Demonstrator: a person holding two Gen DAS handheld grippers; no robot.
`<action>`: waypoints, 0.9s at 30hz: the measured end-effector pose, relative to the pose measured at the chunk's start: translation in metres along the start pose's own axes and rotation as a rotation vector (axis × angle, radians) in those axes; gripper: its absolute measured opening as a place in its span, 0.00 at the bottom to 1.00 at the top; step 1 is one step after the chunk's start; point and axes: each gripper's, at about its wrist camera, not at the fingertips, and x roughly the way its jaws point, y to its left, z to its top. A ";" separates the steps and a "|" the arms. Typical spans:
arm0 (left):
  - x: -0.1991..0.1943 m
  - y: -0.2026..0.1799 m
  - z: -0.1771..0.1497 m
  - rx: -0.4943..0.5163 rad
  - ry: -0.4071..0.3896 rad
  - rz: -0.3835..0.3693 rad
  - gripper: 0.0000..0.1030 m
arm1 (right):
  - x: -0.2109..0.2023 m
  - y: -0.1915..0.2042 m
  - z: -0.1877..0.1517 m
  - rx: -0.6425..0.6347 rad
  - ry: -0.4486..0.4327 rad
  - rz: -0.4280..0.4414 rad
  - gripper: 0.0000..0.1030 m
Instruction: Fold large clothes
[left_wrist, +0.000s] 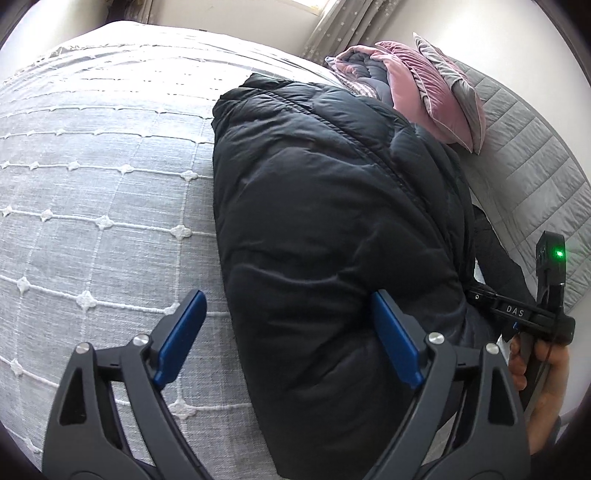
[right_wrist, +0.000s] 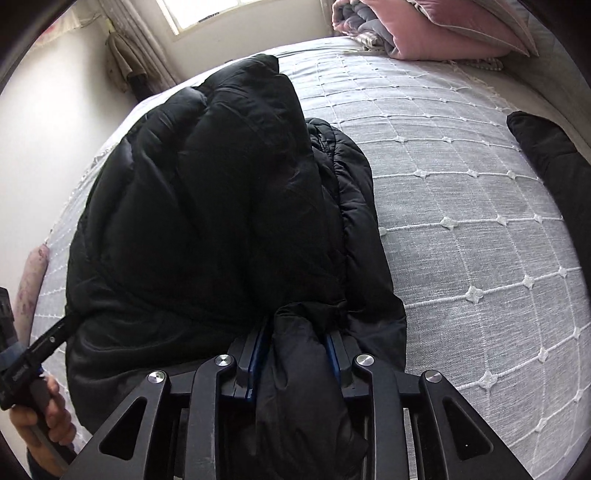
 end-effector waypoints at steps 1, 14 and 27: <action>0.000 0.001 0.000 0.003 0.002 -0.001 0.88 | -0.002 0.001 0.000 -0.004 -0.002 -0.004 0.28; -0.009 0.009 0.013 -0.011 -0.015 0.000 0.87 | -0.058 0.021 -0.006 -0.076 -0.169 -0.086 0.46; -0.005 0.000 0.010 0.000 -0.012 -0.013 0.87 | -0.074 0.064 -0.019 -0.239 -0.176 0.012 0.45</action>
